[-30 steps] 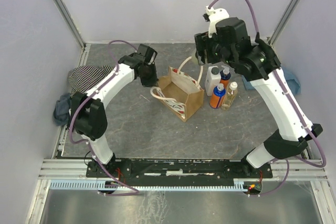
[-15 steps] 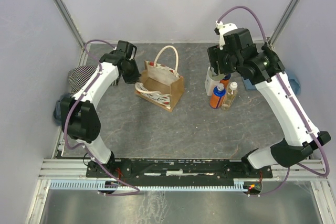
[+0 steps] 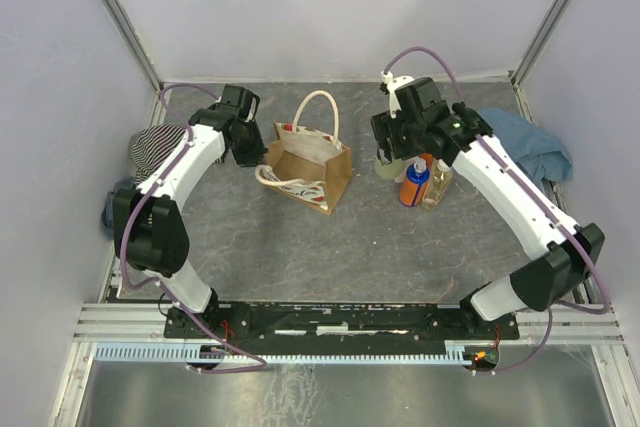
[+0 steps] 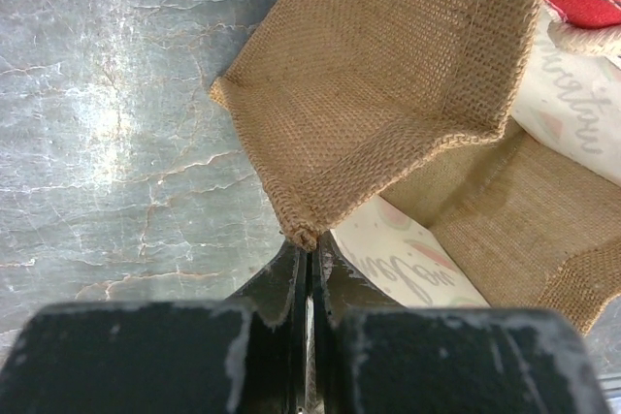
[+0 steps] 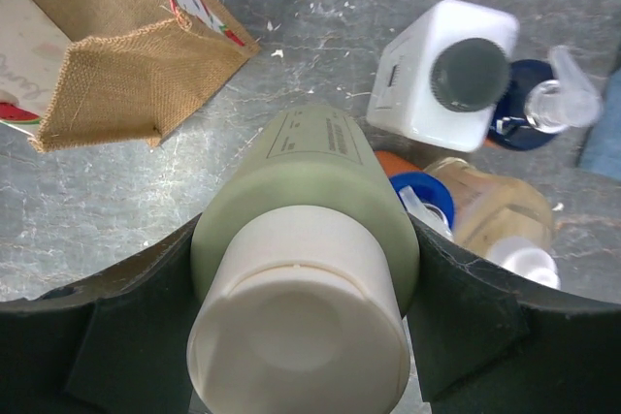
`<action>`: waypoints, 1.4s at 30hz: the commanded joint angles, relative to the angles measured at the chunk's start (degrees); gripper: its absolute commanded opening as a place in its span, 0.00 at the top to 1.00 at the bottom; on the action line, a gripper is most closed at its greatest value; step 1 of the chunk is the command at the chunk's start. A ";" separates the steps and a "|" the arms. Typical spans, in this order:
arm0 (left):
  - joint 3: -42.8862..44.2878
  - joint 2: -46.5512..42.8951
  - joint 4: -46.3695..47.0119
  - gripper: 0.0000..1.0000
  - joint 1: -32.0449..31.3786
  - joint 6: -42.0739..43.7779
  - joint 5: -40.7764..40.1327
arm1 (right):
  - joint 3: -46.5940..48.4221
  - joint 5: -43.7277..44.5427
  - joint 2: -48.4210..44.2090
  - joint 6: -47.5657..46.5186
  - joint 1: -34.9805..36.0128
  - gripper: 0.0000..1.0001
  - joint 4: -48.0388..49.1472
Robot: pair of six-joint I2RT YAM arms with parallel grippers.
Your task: Take the personal care products out of the canvas bag
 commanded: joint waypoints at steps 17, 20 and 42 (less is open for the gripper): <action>-2.21 -2.68 2.45 0.93 0.02 0.60 3.07 | -5.08 -2.63 11.03 1.19 0.41 0.52 17.27; -2.44 -2.87 2.51 0.92 0.02 0.66 3.25 | -8.16 -2.40 12.03 1.18 0.37 0.52 19.60; -2.17 -3.81 2.50 0.89 0.00 0.85 4.13 | -13.27 2.32 10.29 3.06 1.51 0.11 24.95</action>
